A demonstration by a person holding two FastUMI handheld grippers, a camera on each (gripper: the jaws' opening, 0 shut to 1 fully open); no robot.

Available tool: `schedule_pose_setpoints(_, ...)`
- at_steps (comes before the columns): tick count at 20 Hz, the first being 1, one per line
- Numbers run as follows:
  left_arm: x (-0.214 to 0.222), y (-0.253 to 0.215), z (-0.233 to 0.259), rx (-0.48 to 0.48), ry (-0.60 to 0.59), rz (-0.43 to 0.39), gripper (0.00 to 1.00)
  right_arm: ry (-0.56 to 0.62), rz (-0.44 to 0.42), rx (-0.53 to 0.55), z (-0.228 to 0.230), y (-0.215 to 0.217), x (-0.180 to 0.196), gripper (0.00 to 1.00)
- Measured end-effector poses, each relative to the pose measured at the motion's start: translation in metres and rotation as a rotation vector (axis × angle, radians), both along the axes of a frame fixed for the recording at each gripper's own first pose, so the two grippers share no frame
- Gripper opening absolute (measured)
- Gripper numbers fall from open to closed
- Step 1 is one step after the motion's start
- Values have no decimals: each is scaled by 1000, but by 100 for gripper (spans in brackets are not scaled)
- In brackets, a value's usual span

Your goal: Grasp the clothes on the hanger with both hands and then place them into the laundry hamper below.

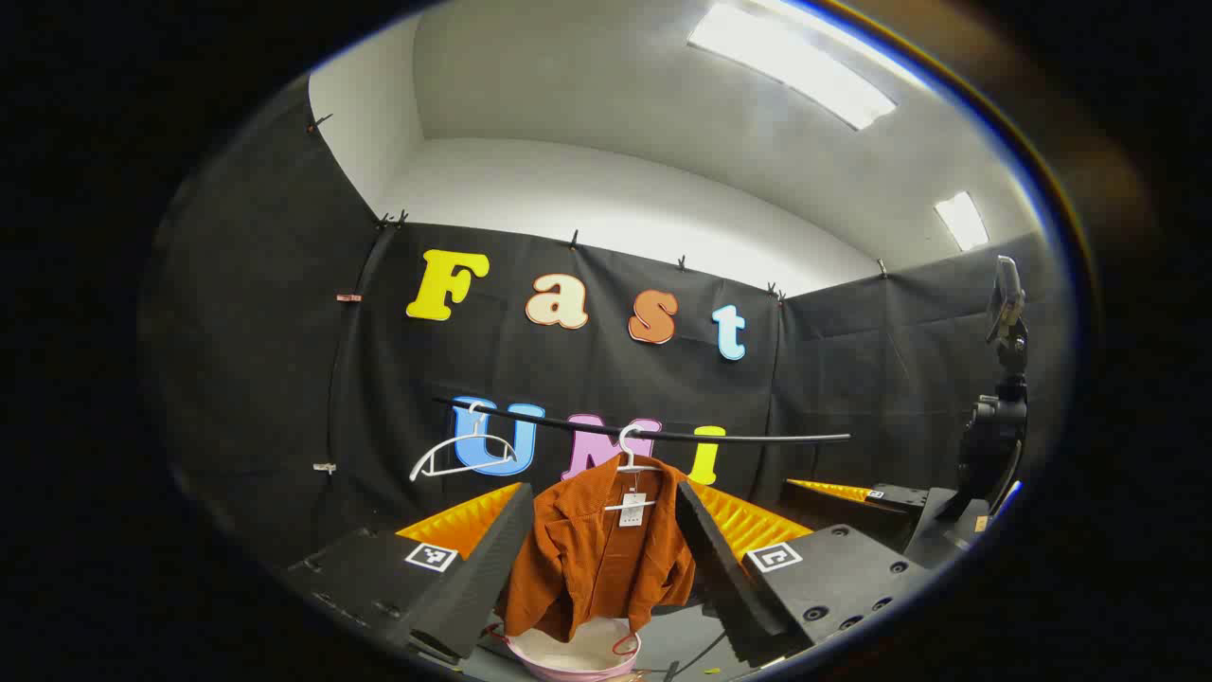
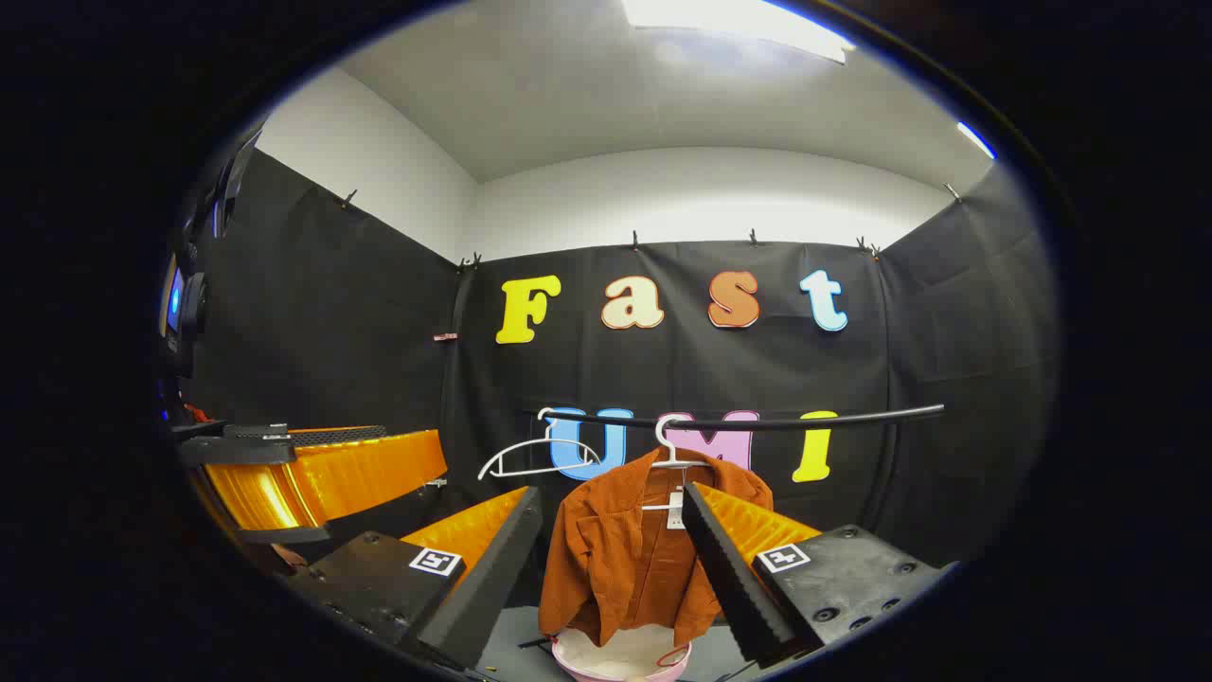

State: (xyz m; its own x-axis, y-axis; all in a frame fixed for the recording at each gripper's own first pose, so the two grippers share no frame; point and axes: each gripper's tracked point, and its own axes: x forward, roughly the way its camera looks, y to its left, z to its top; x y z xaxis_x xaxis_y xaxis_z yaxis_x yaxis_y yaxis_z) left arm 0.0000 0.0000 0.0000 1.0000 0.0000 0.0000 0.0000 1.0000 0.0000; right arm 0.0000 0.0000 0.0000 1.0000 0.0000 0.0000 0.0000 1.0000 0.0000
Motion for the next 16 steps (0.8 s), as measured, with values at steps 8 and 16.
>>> schedule_pose_setpoints(8, 3, -12, 0, -11, -11, -39, 95, -19, -28, -9, 12, -11, -10, 96)
schedule_pose_setpoints(16, 8, -25, 0, -18, -23, -73, 95, -23, -81, -4, 16, -27, -25, 97)
